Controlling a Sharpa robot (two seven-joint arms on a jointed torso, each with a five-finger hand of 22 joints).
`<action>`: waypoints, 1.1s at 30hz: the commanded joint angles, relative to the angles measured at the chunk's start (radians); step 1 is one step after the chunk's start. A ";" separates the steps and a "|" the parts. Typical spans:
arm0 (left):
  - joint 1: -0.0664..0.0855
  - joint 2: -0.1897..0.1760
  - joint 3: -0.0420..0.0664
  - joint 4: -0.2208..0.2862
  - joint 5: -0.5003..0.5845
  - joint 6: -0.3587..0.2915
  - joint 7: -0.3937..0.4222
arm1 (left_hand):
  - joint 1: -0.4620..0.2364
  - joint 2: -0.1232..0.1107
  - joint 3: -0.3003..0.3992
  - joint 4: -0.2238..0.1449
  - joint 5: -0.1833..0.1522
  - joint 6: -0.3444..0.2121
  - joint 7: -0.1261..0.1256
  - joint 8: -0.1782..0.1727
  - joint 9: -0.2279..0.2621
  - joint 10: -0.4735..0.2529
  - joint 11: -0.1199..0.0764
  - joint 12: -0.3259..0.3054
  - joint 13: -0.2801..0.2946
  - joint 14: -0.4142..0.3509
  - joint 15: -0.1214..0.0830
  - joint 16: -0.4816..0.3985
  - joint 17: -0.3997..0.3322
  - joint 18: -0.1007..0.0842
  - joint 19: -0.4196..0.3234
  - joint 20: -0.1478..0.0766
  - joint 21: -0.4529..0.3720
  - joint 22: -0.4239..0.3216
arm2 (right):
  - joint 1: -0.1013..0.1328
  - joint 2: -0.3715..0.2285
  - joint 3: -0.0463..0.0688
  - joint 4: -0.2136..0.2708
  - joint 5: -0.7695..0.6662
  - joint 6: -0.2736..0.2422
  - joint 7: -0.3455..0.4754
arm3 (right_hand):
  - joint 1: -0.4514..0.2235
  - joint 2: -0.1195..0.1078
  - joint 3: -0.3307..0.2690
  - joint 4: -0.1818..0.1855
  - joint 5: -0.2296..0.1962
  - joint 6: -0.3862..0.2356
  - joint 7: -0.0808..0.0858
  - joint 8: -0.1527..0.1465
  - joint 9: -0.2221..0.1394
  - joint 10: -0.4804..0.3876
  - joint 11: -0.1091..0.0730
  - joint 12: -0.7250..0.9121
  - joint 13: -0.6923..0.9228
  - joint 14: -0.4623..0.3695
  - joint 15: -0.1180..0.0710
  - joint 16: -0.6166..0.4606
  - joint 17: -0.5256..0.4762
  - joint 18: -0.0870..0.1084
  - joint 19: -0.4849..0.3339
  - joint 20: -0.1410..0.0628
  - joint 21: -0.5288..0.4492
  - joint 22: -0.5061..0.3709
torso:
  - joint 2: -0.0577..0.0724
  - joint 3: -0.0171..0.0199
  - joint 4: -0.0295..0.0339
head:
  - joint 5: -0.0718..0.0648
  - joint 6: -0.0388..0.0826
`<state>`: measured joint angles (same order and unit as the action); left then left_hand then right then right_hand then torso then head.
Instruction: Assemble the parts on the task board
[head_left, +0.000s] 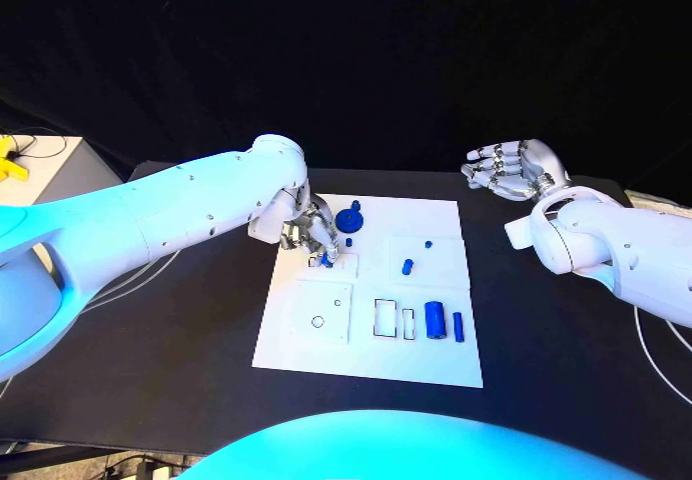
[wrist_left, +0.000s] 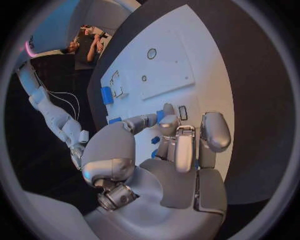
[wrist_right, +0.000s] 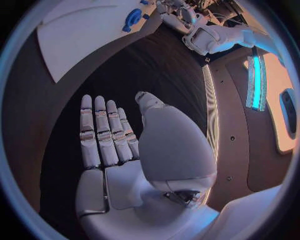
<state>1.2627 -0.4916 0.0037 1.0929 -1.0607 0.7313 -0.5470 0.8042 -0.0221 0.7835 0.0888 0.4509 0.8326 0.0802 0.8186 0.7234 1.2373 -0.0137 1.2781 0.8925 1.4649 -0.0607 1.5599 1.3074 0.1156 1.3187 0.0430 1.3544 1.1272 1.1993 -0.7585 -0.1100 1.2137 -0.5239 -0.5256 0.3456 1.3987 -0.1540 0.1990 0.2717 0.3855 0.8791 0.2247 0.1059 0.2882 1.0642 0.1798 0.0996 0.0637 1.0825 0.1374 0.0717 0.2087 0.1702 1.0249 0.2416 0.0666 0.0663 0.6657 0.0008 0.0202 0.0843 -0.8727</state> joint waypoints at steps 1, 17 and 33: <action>0.000 -0.003 0.000 0.000 0.003 0.024 -0.004 | 0.001 0.011 0.262 -0.271 0.007 0.027 -0.020 0.001 0.002 0.004 0.001 0.006 0.001 0.101 -0.008 0.005 0.251 -0.019 0.005 0.001 0.003 -0.001 | 0.000 0.000 0.000 0.002 0.000 0.000 0.016 | 0.003 -0.009 0.006 -0.001 0.004 0.001 0.023 -0.003 -0.001 -0.004 0.004 -0.006 -0.001 -0.003 0.002 -0.007 -0.001 0.013 -0.002 0.004 0.000 -0.001 | 0.000 0.0000 0.0004 | -0.001 0.000; 0.000 -0.005 0.000 0.001 0.021 0.012 -0.004 | 0.001 0.011 0.262 -0.271 0.008 0.028 -0.020 0.001 0.002 0.005 0.000 0.005 0.000 0.102 -0.008 0.006 0.251 -0.019 0.006 0.000 0.003 0.000 | 0.000 0.000 0.000 0.003 0.000 0.002 0.016 | 0.002 -0.010 0.008 -0.001 0.004 0.002 0.024 -0.004 -0.001 -0.004 0.005 -0.007 -0.001 -0.004 0.002 -0.006 -0.002 0.013 -0.003 0.005 0.000 -0.001 | -0.001 0.0008 -0.0001 | 0.002 0.000; -0.001 0.011 0.000 -0.012 0.038 0.034 -0.005 | 0.000 0.012 0.262 -0.272 0.009 0.029 -0.021 0.000 0.003 0.009 0.000 0.008 0.006 0.103 -0.008 0.008 0.255 -0.019 0.006 0.000 0.004 0.002 | 0.000 0.000 0.000 0.004 0.000 0.003 0.015 | 0.000 -0.010 0.009 -0.001 0.004 0.002 0.024 -0.004 -0.001 -0.004 0.005 -0.008 0.000 -0.004 0.002 -0.006 -0.003 0.014 -0.004 0.005 0.000 -0.001 | 0.001 0.0010 0.0004 | 0.000 0.000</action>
<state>1.2623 -0.4846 0.0038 1.0799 -1.0381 0.7386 -0.5512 0.8046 -0.0220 0.7810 0.0864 0.4551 0.8370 0.0761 0.8185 0.7270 1.2387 -0.0121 1.2830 0.8984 1.4649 -0.0606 1.5638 1.3074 0.1155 1.3186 0.0431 1.3544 1.1287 1.1993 -0.7591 -0.1100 1.2162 -0.5230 -0.5266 0.3464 1.3988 -0.1540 0.2018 0.2690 0.3855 0.8791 0.2246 0.1059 0.2882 1.0642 0.1798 0.0957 0.0640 1.0825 0.1374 0.0717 0.2062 0.1702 1.0249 0.2416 0.0666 0.0665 0.6662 0.0012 0.0198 0.0848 -0.8727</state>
